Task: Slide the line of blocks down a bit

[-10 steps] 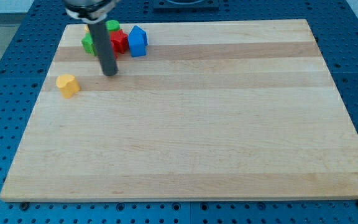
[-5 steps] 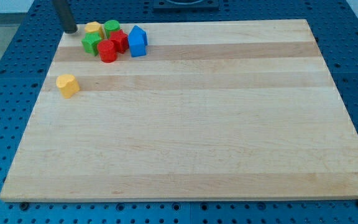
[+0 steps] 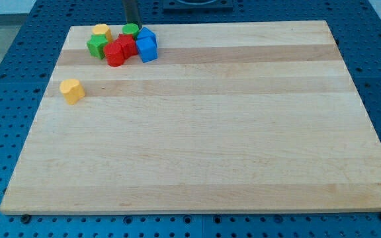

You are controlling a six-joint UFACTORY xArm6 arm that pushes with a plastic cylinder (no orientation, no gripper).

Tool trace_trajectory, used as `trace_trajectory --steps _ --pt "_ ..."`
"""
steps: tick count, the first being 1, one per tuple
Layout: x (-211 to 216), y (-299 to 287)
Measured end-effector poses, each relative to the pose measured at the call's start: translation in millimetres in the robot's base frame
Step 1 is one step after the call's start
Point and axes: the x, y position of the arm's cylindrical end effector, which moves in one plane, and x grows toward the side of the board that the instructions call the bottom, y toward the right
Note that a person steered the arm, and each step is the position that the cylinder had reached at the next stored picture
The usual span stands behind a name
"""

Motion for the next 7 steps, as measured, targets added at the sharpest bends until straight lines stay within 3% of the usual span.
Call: trace_trajectory --steps 5,7 --pt "108 13" --pt "108 -1"
